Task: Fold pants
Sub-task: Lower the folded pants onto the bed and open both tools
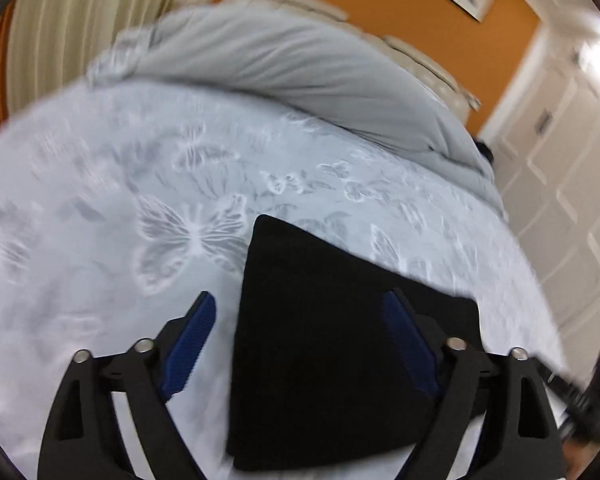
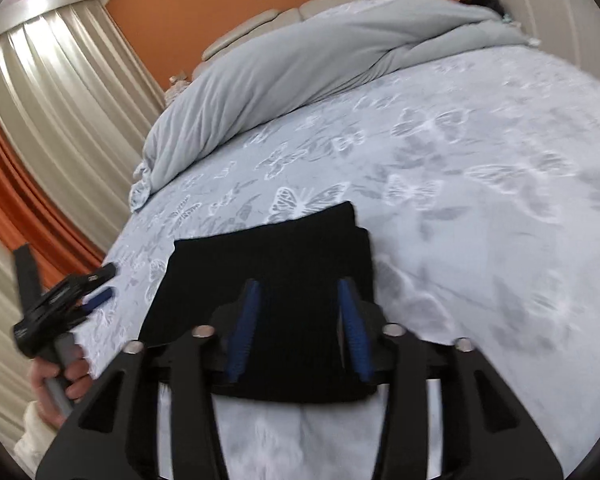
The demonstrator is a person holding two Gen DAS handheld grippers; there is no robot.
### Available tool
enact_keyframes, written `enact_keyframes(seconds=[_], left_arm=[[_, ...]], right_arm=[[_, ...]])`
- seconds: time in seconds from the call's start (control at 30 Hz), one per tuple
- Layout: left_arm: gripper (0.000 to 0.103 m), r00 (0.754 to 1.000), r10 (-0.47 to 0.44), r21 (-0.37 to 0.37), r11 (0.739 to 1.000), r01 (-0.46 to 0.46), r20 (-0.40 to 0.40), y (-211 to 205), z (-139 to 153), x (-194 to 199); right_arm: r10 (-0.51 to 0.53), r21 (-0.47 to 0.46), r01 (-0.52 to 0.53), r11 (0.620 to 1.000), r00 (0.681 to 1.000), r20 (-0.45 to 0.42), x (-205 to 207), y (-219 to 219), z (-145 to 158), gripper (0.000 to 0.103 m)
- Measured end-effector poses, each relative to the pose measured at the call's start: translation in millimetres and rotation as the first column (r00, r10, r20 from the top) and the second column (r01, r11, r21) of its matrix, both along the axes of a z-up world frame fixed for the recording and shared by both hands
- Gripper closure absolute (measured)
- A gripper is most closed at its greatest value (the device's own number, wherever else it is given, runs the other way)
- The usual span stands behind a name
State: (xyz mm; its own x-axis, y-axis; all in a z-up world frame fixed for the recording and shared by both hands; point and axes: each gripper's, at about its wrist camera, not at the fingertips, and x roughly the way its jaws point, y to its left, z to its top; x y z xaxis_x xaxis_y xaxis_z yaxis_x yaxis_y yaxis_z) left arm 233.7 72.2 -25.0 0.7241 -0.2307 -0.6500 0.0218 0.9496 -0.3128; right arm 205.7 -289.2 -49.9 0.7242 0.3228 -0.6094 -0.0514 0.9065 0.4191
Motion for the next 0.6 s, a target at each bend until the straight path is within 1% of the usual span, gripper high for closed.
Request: enact_keyframes(seconds=[0.03, 0.1, 0.17, 0.2, 0.27, 0.33, 0.43, 0.47, 0.57, 0.6], left_arm=[[0.017, 1.0, -0.018, 0.04, 0.999, 0.018, 0.016, -4, 9, -19], [0.017, 0.999, -0.04, 0.09, 0.995, 0.038, 0.026, -11, 17, -42], [0.016, 0.998, -0.05, 0.142, 0.989, 0.045, 0.031, -15, 22, -71], [0.016, 0.998, -0.048, 0.173, 0.984, 0.042, 0.03, -16, 22, -82], [0.016, 0.999, -0.041, 0.221, 0.975, 0.033, 0.034, -20, 21, -101], [0.016, 0.999, -0.03, 0.256, 0.967, 0.022, 0.027, -22, 14, -119], [0.016, 1.0, -0.014, 0.259, 0.966, 0.007, 0.023, -24, 3, -144], [0.016, 1.0, -0.003, 0.271, 0.962, -0.004, 0.028, -25, -2, -149], [0.016, 0.998, 0.047, 0.332, 0.941, -0.059, 0.043, -27, -21, -154], [0.016, 0.998, 0.044, 0.34, 0.939, -0.054, 0.036, -28, -27, -154]], right_arm=[[-0.015, -0.008, 0.015, 1.0, 1.0, 0.01, -9, -2, 6, 0.042], [-0.034, -0.028, 0.035, 0.999, 0.999, 0.037, -36, -1, 15, 0.034], [-0.048, -0.054, 0.052, 0.997, 0.996, 0.072, -64, 6, 22, 0.02], [-0.051, -0.064, 0.057, 0.996, 0.995, 0.085, -74, 10, 25, 0.019], [-0.046, -0.075, 0.054, 0.996, 0.994, 0.101, -95, 18, 25, 0.011], [-0.046, -0.086, 0.056, 0.995, 0.993, 0.11, -116, 26, 27, 0.011], [-0.041, -0.141, 0.057, 0.988, 0.992, 0.117, -137, 41, 16, 0.008], [-0.035, -0.164, 0.054, 0.985, 0.993, 0.115, -141, 46, 12, 0.008], [-0.014, -0.235, 0.045, 0.971, 0.991, 0.129, -148, 57, 2, 0.007], [-0.012, -0.259, 0.049, 0.965, 0.99, 0.14, -149, 60, -1, 0.007]])
